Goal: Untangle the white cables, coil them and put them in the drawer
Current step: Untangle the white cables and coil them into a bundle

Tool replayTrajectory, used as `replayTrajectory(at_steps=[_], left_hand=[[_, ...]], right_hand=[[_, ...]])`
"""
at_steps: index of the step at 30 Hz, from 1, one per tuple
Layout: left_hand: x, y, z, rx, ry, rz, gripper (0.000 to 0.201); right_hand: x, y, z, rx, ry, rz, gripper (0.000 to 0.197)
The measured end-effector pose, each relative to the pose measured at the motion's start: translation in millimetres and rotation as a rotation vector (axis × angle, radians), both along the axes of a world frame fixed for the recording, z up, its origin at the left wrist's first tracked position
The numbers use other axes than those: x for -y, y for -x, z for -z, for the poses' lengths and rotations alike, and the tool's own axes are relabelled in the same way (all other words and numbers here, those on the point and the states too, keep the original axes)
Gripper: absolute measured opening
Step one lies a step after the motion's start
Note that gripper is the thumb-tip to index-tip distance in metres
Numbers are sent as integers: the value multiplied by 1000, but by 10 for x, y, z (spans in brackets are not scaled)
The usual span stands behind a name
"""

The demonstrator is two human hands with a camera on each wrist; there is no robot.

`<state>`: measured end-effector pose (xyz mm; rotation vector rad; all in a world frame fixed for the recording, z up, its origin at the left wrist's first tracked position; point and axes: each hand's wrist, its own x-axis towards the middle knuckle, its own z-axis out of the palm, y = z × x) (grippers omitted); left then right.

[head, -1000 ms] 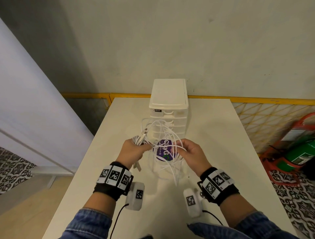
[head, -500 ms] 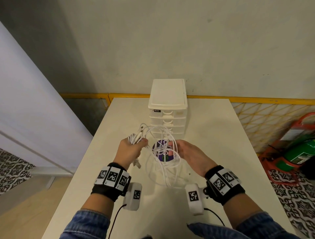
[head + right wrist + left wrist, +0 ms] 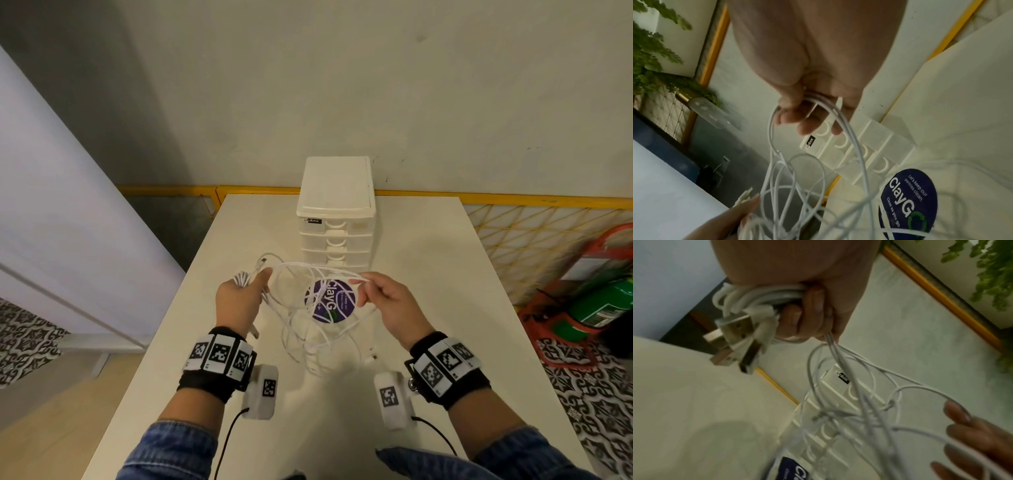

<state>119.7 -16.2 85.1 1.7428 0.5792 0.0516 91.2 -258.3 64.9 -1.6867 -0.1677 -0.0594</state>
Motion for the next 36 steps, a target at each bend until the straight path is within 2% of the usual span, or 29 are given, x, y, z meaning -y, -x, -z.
replayTrajectory(at_steps=[5,12,16,18,19,20,22,24,26,29,30,31,33,34,35,36], left_hand=[[-126,-10,-5,-45,22,-78,33],[-154,-1,-45,-1,-3,-94,33],[-17,34,-130,72,-88,71,36],[122,76,-129,118,-127,203,36],[192,98,-115,130,-133,260,37],[252,106,-84,140,-131,309,37],[351,119,-41,137,-119,386,38],[408,124,-29,122,-107,436,38],[441,147,-44,140,-86,478,41],[455,186,-101,141,-15,558,42],[456,199,-122,134,8,587,41],[458,212,-146,127,28,614,41],[459,230,-178,117,47,644,38],[457,235,-183,114,47,644,36],[455,240,-180,111,43,634,35],[449,234,-170,109,39,617,36]], right_hand=[[84,-55,52,54,-61,253,29],[294,-80,285,-81,-58,594,31],[445,-94,479,-308,-42,690,30],[466,-93,497,-422,73,694,39],[442,-81,471,-407,169,704,44],[396,-63,423,-307,251,714,46],[238,4,254,42,340,623,43],[43,64,121,274,366,306,35],[-147,102,103,308,444,8,32],[-363,83,159,410,615,-127,25],[-406,64,188,374,689,-152,22],[-450,51,206,275,787,-175,35],[-529,24,254,23,987,-196,77],[-567,13,272,-42,1083,-182,89],[-601,13,297,-60,1165,-174,92],[-621,18,328,-48,1259,-177,87]])
